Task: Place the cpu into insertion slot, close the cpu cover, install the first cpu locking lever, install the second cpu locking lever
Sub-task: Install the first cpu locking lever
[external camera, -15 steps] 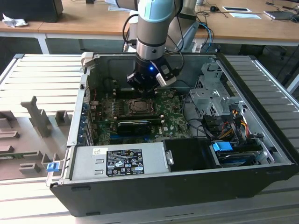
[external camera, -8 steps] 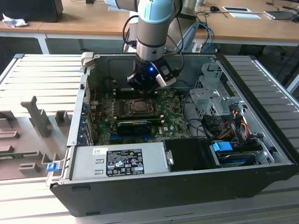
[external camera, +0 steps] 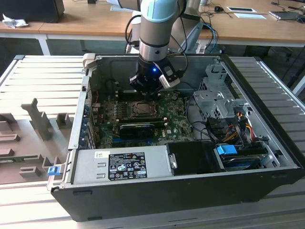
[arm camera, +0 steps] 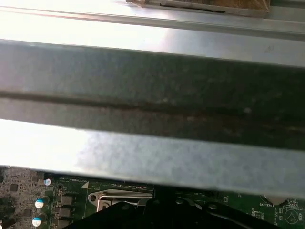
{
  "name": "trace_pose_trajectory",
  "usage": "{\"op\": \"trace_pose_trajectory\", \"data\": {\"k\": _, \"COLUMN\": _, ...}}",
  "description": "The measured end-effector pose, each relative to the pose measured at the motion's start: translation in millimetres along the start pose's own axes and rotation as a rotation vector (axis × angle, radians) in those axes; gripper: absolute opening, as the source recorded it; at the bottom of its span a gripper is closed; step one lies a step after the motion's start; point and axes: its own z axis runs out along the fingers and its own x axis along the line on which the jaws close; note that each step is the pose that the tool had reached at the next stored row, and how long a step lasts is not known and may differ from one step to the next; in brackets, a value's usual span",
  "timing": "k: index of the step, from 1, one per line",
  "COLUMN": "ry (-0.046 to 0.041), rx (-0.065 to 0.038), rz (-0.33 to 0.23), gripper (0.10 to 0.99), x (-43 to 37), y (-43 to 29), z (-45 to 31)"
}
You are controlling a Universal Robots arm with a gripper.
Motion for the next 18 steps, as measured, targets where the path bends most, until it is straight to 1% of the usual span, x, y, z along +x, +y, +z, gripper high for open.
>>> {"op": "trace_pose_trajectory", "data": {"k": 10, "ry": 0.0002, "rx": 0.002, "rz": 0.000, "gripper": 0.106, "x": -0.1, "y": -0.1, "z": 0.1}}
{"op": "trace_pose_trajectory", "data": {"k": 13, "ry": 0.0010, "rx": 0.009, "rz": 0.000, "gripper": 0.106, "x": -0.5, "y": -0.1, "z": 0.3}}
{"op": "trace_pose_trajectory", "data": {"k": 15, "ry": 0.0017, "rx": 0.016, "rz": 0.000, "gripper": 0.106, "x": -0.8, "y": -0.1, "z": 1.1}}
{"op": "trace_pose_trajectory", "data": {"k": 18, "ry": 0.0029, "rx": 0.025, "rz": 0.001, "gripper": 0.106, "x": -0.9, "y": -0.3, "z": 3.8}}
